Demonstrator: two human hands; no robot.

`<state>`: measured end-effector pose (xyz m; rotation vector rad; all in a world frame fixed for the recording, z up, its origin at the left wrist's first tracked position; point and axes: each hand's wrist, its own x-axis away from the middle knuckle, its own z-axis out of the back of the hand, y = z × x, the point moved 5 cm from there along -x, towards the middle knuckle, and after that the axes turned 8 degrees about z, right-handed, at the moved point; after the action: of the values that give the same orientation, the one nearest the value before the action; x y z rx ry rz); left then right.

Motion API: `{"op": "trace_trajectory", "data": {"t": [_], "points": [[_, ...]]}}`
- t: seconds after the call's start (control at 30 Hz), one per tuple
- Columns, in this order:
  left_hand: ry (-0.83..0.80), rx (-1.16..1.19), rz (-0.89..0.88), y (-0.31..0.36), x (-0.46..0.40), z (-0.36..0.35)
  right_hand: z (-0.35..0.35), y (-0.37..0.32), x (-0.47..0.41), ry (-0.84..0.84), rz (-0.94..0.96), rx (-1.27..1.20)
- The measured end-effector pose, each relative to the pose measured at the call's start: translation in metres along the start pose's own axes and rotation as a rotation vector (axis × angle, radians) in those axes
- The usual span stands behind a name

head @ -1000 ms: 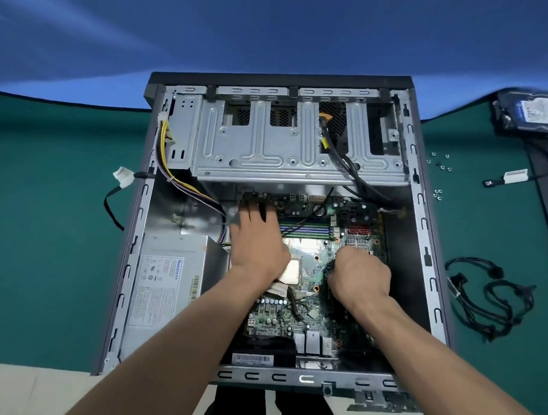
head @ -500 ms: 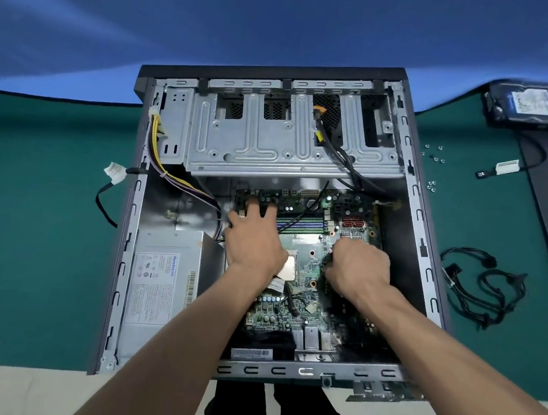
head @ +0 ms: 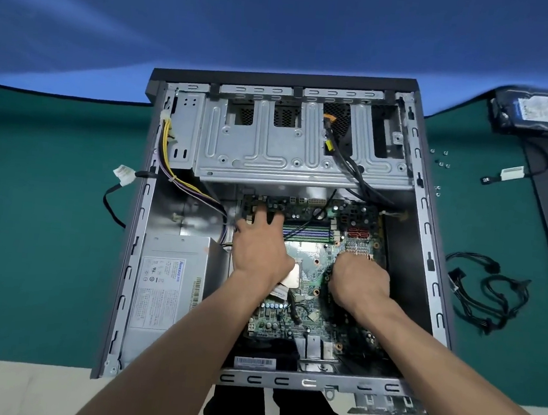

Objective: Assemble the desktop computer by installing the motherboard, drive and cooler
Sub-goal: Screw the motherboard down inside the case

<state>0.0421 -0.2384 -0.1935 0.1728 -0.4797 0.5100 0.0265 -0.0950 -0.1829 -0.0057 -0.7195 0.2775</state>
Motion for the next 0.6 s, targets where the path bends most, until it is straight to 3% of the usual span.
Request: {"op": "trace_trajectory", "data": {"t": [0.27,0.47,0.6], "points": [[-0.001,0.012,0.015,-0.003,0.001,0.004,0.014,0.007,0.01,0.15,0.037,-0.029],[-0.059,0.073,0.021,-0.01,0.012,0.001,0.052,0.009,0.044,0.323,0.271,-0.397],[0.036,0.016,0.006,-0.009,0.013,0.003,0.085,0.009,0.075,0.644,0.355,-0.107]]}}
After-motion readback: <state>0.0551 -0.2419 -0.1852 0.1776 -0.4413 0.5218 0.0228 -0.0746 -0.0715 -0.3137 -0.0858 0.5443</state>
